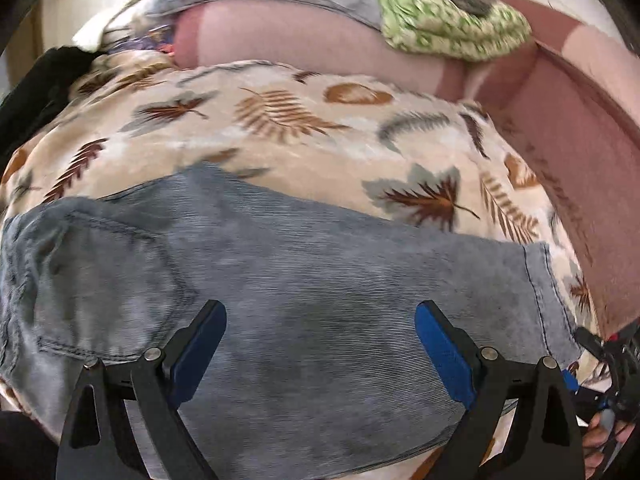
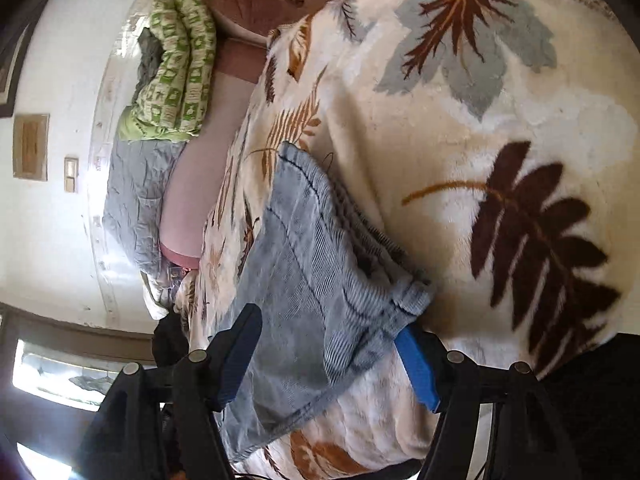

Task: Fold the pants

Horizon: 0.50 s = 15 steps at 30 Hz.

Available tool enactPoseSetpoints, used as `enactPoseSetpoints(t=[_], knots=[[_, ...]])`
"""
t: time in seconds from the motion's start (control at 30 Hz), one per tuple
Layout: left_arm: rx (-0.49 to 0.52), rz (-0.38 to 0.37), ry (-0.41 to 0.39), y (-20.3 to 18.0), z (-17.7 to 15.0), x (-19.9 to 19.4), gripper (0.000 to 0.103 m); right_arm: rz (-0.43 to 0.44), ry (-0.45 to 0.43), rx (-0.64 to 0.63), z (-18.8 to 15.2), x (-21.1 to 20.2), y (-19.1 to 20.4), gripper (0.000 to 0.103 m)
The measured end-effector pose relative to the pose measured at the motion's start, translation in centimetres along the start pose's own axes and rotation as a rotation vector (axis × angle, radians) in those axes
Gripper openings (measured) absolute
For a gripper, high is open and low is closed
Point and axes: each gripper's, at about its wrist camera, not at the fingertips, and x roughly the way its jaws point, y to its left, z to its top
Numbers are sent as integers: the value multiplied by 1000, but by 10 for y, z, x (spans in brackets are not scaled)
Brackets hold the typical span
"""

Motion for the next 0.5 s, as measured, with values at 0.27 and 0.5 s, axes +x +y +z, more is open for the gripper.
enactPoseSetpoints(t=[0.27,0.5], knots=[[279,210,82,-49,-17,50,97,-63,-2,-21,5,-3,-13,24],[226,134,29,-47,-12,34,97,-74,5,-13,7,-2,-18,28]])
